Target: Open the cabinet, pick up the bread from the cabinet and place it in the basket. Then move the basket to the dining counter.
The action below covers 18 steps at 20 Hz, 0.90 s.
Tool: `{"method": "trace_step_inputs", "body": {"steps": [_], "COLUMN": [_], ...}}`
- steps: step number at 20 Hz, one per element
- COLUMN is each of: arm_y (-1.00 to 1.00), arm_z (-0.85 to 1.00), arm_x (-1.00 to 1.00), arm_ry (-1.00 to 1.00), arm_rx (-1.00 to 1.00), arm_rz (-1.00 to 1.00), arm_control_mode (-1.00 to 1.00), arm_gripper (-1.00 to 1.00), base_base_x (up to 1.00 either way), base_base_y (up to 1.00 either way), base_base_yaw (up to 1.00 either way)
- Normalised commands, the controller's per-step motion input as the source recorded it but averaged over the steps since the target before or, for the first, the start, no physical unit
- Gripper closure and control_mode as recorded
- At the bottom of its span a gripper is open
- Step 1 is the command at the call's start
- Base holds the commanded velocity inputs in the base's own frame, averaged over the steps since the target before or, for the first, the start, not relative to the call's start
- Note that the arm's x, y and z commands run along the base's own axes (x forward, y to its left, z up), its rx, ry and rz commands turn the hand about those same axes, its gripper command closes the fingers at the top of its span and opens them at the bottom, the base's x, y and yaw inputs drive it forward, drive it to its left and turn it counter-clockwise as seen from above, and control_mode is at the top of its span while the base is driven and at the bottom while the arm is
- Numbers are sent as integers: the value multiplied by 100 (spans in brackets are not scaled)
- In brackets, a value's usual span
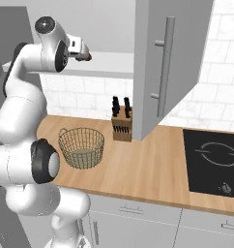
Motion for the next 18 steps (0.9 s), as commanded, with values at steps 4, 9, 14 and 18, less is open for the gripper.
{"method": "trace_step_inputs", "body": {"steps": [4,9,14,18], "arm_y": [0,0,0,0], "arm_z": [-3,-5,-13,-13], "arm_x": [42,44,43,39], "arm_ry": [0,0,0,0], "arm_rx": [-2,-3,-2,-2], "arm_rz": [0,0,0,0], "arm_control_mode": [-100,-100,-100,-100], "arm_gripper": [-100,-100,-100,-100], "base_base_x": [0,0,0,0], "base_base_y": [0,0,0,0], "base_base_yaw": [0,0,0,0]}}
